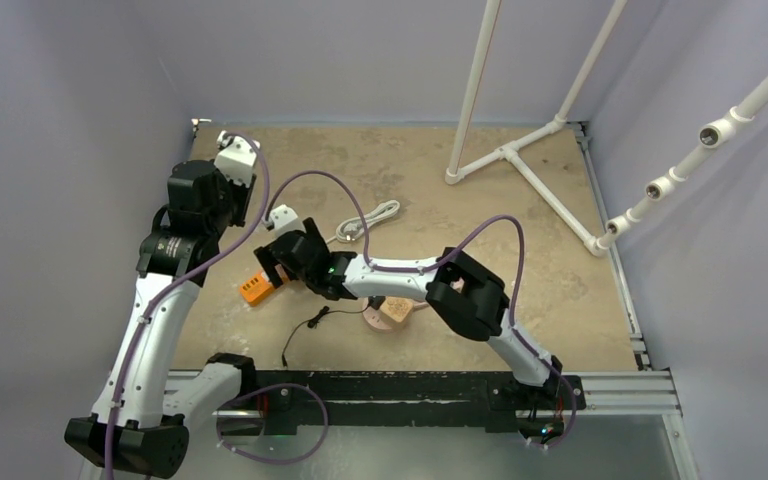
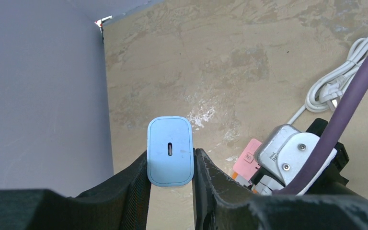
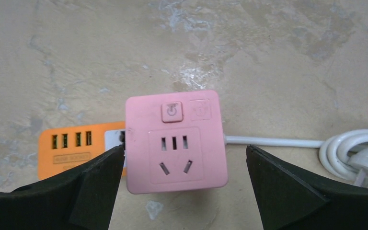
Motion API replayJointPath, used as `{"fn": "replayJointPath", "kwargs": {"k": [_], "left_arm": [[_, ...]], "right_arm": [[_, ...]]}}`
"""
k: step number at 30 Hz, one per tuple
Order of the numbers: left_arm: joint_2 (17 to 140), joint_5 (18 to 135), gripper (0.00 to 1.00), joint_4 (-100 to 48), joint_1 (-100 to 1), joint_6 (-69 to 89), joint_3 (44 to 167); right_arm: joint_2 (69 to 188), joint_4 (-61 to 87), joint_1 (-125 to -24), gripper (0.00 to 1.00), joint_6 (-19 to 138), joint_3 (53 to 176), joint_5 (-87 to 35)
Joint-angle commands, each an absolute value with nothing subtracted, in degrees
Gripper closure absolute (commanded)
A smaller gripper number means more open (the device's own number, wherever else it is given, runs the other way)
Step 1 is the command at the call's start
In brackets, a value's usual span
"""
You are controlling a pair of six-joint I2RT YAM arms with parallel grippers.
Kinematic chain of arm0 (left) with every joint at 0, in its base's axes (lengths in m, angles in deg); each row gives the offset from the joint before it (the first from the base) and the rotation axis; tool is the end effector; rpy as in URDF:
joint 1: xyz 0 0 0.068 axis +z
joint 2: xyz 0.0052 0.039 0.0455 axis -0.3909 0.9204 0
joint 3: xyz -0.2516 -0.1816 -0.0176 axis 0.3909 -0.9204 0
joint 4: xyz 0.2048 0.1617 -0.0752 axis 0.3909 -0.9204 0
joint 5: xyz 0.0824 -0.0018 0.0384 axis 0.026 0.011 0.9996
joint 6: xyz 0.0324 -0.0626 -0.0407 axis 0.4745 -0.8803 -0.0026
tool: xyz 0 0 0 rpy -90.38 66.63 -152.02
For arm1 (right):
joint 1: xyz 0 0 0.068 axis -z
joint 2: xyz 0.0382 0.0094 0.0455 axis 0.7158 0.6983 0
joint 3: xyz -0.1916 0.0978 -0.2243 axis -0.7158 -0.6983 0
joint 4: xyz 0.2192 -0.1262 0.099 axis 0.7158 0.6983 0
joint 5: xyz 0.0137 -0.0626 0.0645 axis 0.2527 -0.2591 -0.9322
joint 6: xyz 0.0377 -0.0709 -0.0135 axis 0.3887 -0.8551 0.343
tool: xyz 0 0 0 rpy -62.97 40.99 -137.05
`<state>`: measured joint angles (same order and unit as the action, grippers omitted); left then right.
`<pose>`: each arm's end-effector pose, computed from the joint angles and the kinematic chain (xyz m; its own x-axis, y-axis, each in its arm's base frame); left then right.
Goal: Insert the plug
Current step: Move the socket to the center of the board.
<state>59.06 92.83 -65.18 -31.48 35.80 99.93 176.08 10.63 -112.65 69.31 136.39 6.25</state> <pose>0.2174 -0.0223 0.4089 -0.4147 0.3046 -0.8575 0.1240 0.9524 0.2784 0.2542 0.5212 0.2047 -0.3794 -0.2316 -0.8958 -0.6083 0.7920 0.0529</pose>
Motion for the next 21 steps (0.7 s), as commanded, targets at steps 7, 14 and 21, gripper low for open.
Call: {"fn": "replayJointPath", "kwargs": {"k": [7, 14, 21], "left_arm": [[57.5, 83.7, 1.0, -65.1, -31.2, 38.5, 100.7], [57.2, 71.7, 1.0, -66.4, -31.3, 41.2, 96.5], [57.9, 59.9, 1.0, -66.1, -31.3, 42.6, 93.9]], "right_arm": [[172.1, 11.6, -113.2, 0.46, 70.3, 134.9, 13.7], [168.0, 18.2, -112.3, 0.48, 77.1, 129.6, 21.1], [161.3, 24.1, -110.8, 0.44, 84.9, 121.3, 24.0]]}}
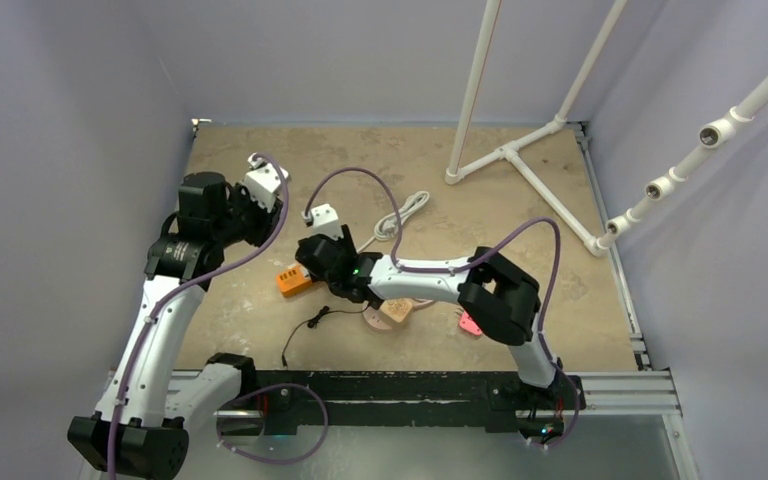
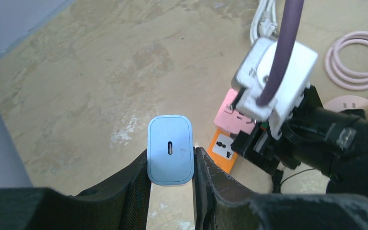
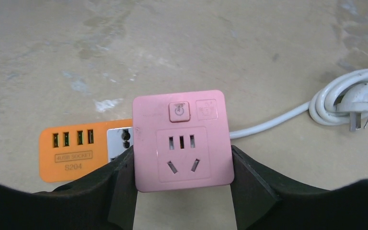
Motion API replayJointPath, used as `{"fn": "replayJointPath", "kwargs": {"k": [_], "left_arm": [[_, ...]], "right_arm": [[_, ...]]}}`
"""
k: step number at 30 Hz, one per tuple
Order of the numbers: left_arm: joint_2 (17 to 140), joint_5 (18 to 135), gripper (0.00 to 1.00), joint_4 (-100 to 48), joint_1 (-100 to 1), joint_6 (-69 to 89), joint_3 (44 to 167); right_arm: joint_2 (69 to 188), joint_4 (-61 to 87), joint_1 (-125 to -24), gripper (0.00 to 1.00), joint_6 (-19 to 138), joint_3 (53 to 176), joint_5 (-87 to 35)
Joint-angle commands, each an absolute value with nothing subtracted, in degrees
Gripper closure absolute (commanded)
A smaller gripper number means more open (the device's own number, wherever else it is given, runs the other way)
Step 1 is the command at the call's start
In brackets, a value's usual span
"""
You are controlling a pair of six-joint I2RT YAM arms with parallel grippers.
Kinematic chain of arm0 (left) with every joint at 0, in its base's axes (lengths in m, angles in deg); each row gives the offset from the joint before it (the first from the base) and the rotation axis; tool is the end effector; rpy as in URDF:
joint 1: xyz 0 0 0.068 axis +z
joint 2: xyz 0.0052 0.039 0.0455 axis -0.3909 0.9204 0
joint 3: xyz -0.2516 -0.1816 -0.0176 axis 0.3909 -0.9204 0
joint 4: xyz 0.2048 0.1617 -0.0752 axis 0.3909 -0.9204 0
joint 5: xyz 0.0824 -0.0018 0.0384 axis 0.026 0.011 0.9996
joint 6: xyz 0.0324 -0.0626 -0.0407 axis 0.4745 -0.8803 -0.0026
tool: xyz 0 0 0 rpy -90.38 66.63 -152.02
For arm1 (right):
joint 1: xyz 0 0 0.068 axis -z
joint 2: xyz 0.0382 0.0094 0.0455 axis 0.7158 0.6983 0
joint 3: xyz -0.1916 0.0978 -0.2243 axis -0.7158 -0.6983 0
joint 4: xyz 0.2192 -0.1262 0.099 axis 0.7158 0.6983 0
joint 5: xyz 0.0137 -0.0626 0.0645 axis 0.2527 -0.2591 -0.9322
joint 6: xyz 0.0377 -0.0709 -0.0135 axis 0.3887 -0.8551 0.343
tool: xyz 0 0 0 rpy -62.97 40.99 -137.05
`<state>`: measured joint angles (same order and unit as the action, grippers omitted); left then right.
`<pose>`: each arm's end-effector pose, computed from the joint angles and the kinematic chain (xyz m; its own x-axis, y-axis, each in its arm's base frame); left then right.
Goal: Insert the plug
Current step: Move the socket to the center of the board.
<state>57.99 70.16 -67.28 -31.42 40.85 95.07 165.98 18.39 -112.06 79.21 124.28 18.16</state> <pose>0.2069 -0.0486 0.3774 -0.3776 0.3759 -0.8463 0.5035 0.8503 0.1530 0.2444 0.4526 0.2105 -0.4690 -0.1815 -0.8644 -0.3777 0.9259 0.0105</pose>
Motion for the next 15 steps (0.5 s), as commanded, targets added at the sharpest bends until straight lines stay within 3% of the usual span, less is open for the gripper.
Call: {"fn": "replayJointPath", "kwargs": {"k": [1, 9, 15], "left_arm": [[57.9, 58.1, 1.0, -66.2, -31.3, 43.3, 93.2], [59.8, 47.7, 1.0, -68.8, -31.3, 52.1, 85.9], [62.5, 43.0, 1.0, -66.9, -31.2, 55.5, 82.8]], "right_arm": [[160.9, 24.6, -110.7, 0.41, 85.6, 120.7, 24.1], [160.6, 26.2, -109.1, 0.04, 87.6, 121.4, 20.1], [149.5, 21.8, -107.9, 0.01, 86.1, 117.0, 11.7]]}}
